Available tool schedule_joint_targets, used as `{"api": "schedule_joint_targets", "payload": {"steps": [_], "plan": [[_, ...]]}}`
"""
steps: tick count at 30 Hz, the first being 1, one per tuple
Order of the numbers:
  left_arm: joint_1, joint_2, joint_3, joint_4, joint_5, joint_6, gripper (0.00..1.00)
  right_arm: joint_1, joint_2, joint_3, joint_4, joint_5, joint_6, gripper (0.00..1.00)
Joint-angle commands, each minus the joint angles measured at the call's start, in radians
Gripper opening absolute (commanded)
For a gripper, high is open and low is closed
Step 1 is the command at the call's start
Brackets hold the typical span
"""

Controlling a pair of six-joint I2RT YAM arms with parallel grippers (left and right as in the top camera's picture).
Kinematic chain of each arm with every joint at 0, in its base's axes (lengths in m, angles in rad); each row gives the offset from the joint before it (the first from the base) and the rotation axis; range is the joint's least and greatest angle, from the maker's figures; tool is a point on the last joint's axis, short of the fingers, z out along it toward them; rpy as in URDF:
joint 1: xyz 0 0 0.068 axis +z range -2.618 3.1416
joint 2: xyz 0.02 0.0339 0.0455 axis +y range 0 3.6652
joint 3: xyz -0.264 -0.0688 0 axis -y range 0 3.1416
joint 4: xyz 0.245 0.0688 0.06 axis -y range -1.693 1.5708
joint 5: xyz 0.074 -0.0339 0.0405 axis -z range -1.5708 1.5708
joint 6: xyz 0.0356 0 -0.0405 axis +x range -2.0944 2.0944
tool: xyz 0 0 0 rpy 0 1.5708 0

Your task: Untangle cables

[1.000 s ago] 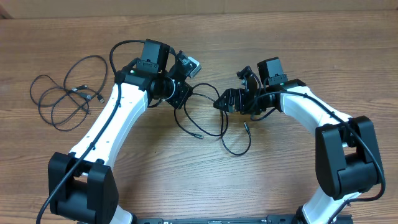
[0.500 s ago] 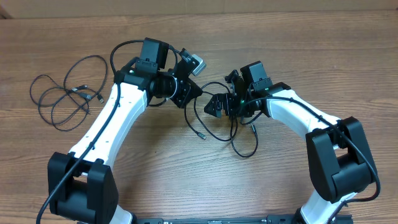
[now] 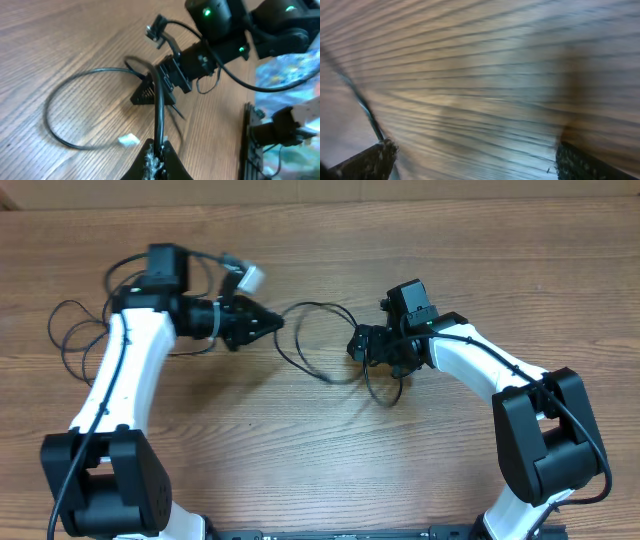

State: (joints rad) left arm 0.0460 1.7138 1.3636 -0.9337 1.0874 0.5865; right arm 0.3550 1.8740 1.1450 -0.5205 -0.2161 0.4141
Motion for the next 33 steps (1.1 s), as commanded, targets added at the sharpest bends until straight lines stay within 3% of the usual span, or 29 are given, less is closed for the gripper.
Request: {"api": "schedule_joint_targets", "payload": {"steps": [1,10,25,33], "plan": [[0.077,0.009,-0.003,-0.035,0.140,0.145,0.04,-0.003,0.000,0.001,-0.018,0.153,0.035,1.00],[0.122,0.035,-0.003,-0.023,0.107,0.143,0.04,-0.015,0.000,0.000,-0.175,0.543,0.111,1.00],[0.124,0.052,-0.003,-0.007,0.091,0.131,0.04,-0.280,0.000,0.000,-0.205,0.476,0.188,1.00],[0.124,0.052,-0.003,-0.004,0.090,0.131,0.04,-0.346,0.000,0.000,-0.228,0.476,0.188,1.00]]}}
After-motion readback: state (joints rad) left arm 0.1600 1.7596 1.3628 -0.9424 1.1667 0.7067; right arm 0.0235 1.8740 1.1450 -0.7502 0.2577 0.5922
